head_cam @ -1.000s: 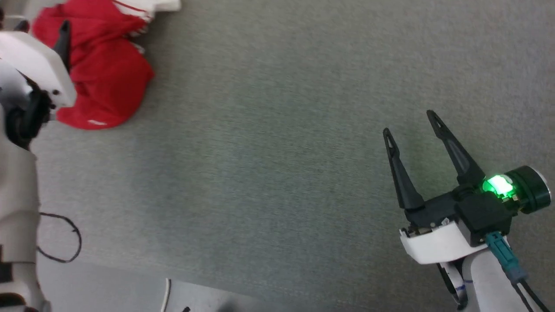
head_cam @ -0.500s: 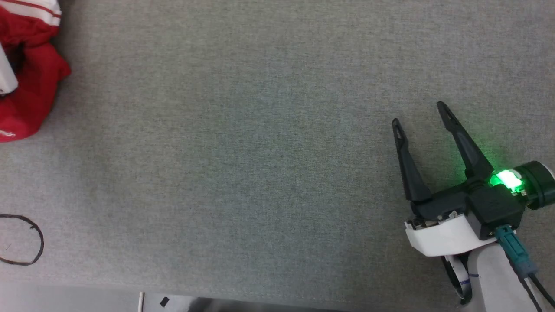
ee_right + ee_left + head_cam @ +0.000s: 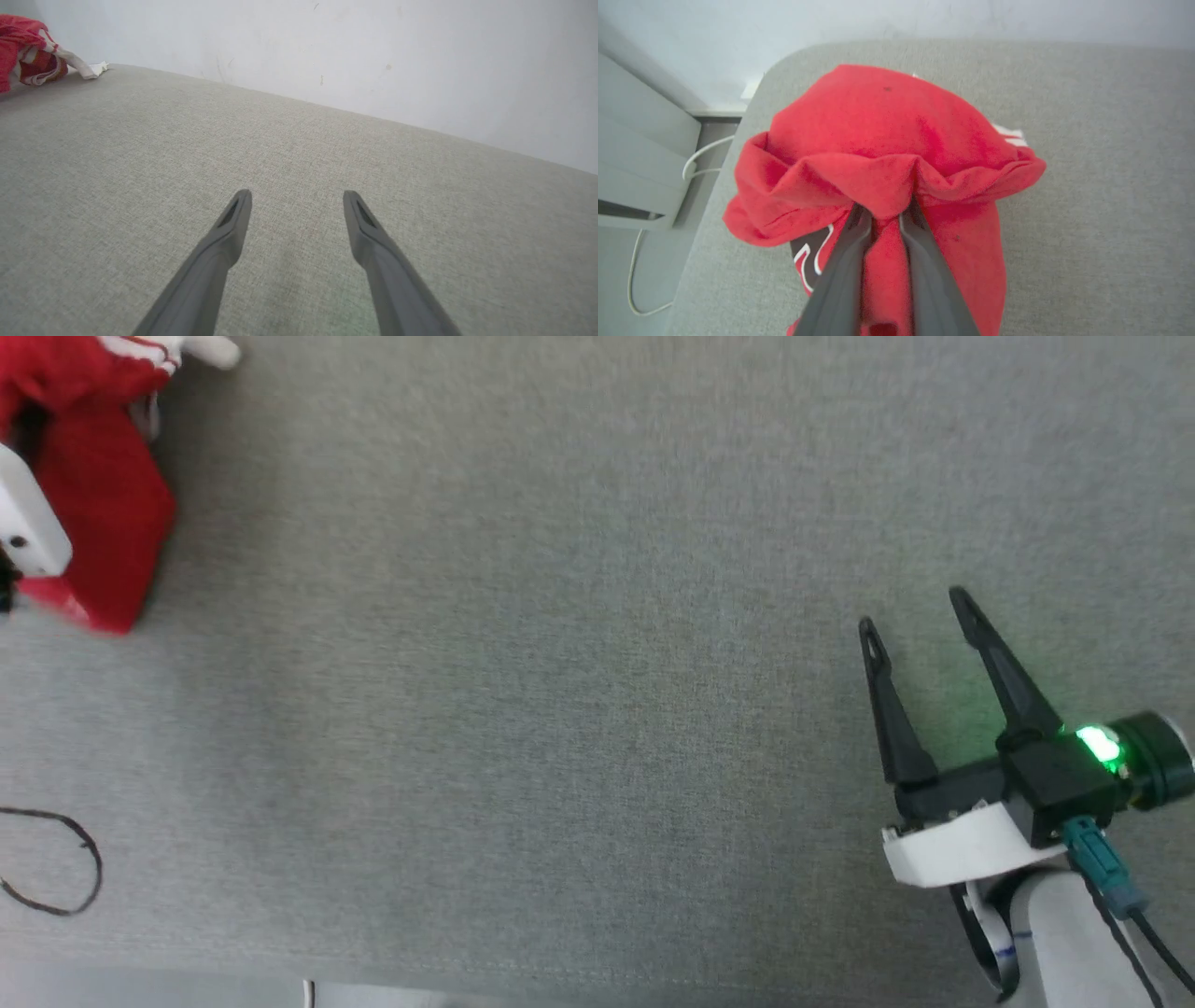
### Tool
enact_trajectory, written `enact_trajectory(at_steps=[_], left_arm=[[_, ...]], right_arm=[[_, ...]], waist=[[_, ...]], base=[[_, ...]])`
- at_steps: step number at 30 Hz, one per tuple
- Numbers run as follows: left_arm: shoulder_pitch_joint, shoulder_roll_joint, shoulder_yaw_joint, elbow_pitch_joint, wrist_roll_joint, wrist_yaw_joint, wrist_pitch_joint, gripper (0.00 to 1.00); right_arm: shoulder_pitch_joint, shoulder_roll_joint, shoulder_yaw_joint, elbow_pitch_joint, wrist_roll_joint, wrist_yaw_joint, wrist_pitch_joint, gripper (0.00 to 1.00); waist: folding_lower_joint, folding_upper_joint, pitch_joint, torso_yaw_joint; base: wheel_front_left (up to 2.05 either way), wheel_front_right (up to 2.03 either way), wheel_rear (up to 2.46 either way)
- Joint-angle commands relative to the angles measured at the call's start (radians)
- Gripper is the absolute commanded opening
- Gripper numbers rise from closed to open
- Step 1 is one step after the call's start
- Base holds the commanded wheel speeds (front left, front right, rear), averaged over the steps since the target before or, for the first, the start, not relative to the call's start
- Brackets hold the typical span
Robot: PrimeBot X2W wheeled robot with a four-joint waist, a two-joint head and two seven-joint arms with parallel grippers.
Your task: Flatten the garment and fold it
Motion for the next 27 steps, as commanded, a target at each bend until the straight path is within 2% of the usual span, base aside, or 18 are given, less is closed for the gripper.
enact_trajectory(at_steps=[1,6,12,20,27], left_arm=[[0.000,0.014,-0.003,-0.008,0.015,-0.008,-0.046,0.00],[0.013,0.004,-0.009,-0.011,0.026,-0.008,-0.214,0.00],[0.058,-0.017,-0.054,-0.097,0.028,-0.008,-0.322,0.00],[0.116,-0.094,-0.073,-0.299,-0.013,0.007,-0.356,0.00],[0.187,-0.195,-0.181,-0.445,0.002,0.043,-0.283,0.00]], right_arm=[[0.014,0.002,-0.006,0.010,0.002,-0.002,-0.005,1.00],[0.058,0.003,-0.035,0.054,0.015,-0.002,-0.005,1.00],[0.107,0.003,-0.062,0.096,0.051,-0.002,-0.005,1.00],[0.136,0.003,-0.103,0.115,0.069,-0.002,-0.005,1.00],[0.136,0.003,-0.113,0.118,0.083,-0.002,-0.005,1.00]], waist=[[-0.0002,0.0000,-0.114,0.023],[-0.0002,0.0000,-0.243,0.028],[-0.0002,0.0000,-0.364,0.008],[-0.0002,0.0000,-0.435,-0.067],[-0.0002,0.0000,-0.432,-0.171]], base=[[0.00,0.00,0.00],[0.00,0.00,0.00],[0.00,0.00,0.00],[0.00,0.00,0.00],[0.00,0.00,0.00]])
